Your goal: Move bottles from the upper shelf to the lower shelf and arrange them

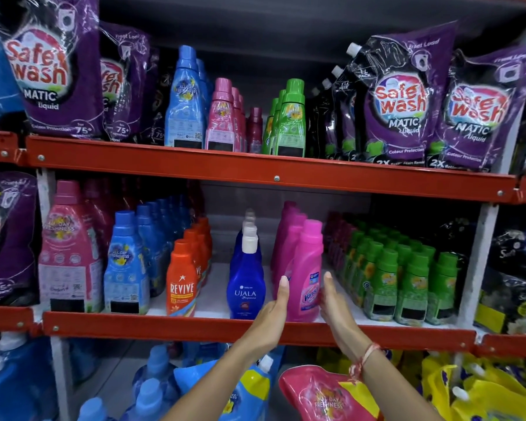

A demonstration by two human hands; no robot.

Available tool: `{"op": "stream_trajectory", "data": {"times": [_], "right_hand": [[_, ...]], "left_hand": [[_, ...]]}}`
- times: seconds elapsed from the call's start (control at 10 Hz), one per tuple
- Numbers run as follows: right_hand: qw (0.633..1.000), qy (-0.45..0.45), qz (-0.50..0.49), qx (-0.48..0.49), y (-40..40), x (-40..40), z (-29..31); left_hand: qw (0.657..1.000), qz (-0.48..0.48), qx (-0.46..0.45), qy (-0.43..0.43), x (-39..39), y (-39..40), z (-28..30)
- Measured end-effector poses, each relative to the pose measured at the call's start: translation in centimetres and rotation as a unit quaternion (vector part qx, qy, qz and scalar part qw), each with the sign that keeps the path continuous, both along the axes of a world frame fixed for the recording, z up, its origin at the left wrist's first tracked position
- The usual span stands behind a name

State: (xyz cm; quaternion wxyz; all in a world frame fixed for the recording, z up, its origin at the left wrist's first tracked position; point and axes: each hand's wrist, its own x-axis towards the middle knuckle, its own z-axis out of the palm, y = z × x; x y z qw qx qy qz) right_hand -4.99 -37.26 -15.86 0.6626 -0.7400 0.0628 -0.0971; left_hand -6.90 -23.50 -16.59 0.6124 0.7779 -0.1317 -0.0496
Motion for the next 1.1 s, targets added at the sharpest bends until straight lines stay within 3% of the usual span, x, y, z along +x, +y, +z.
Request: {"op": "stream_trajectory", "data": {"times": [0.3, 0.8, 0.9, 1.0, 1.1], "right_hand": [[1.0, 0.004, 0.002, 0.012, -0.9, 0.1, -0.7], [0.999, -0.017, 0.015, 0.025, -1.2, 0.1, -1.3], [0.999, -0.025, 0.02, 0.02, -1.1, -0.2, -1.3], [0.998, -0.038, 0.039, 0.025, -1.3, -0.7, -0.9], [0.994, -0.101, 0.005, 0.036, -2.7, -1.7, 0.6]], "left_hand": [[0.999, 0.021, -0.021, 0.026, 0.3, -0.4, 0.6], [0.998, 0.032, 0.038, 0.024, 0.9, -0.1, 0.5], [0.999, 0.017, 0.038, -0.008, 1.4, 0.2, -0.4], [0.991, 0.023, 0.038, -0.127, 1.3, 0.9, -1.0], [0.956, 0.097, 0.036, -0.274, 0.8, 2.2, -0.3]]}}
